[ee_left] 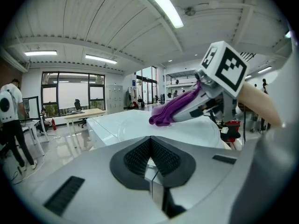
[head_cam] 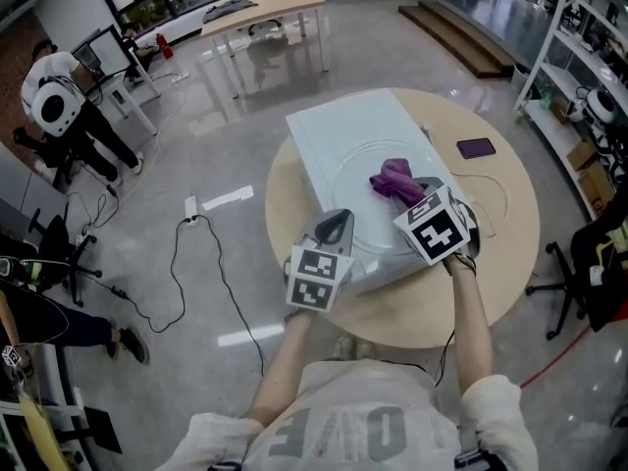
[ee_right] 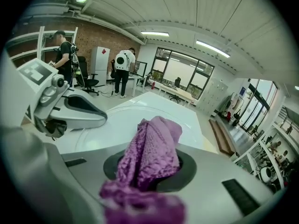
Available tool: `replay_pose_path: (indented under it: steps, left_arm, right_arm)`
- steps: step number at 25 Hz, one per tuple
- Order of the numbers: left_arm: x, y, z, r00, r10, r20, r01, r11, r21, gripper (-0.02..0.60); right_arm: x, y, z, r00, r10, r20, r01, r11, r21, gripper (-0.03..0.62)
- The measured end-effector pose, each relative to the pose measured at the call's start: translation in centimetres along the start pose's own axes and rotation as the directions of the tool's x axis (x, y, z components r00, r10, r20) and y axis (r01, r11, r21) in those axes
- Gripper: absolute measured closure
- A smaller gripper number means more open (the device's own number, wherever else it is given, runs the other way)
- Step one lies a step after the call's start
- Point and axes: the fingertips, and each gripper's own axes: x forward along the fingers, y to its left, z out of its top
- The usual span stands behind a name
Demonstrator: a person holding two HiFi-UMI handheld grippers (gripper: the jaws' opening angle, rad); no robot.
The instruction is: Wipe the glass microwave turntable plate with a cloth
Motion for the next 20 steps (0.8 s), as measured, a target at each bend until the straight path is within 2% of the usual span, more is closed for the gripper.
replay_pose_path:
  steps: [12, 20]
  left_arm:
    - [0.0, 0.1, -0.1, 1.0, 0.0, 0.003, 0.0, 1.0, 0.002, 0.586]
    - [0.2, 0.0, 0.0, 1.0, 0.002, 0.011, -0.002, 1.0, 0.001, 0.586]
  right_arm:
    - [-6.1, 5.4, -3.5, 1.0, 0.028, -0.002, -0.028, 0.999, -0.018, 0.546]
    - [-8.4, 7.5, -4.4, 0.999, 0.047, 0.003, -0.047, 0.998, -0.05, 0.546]
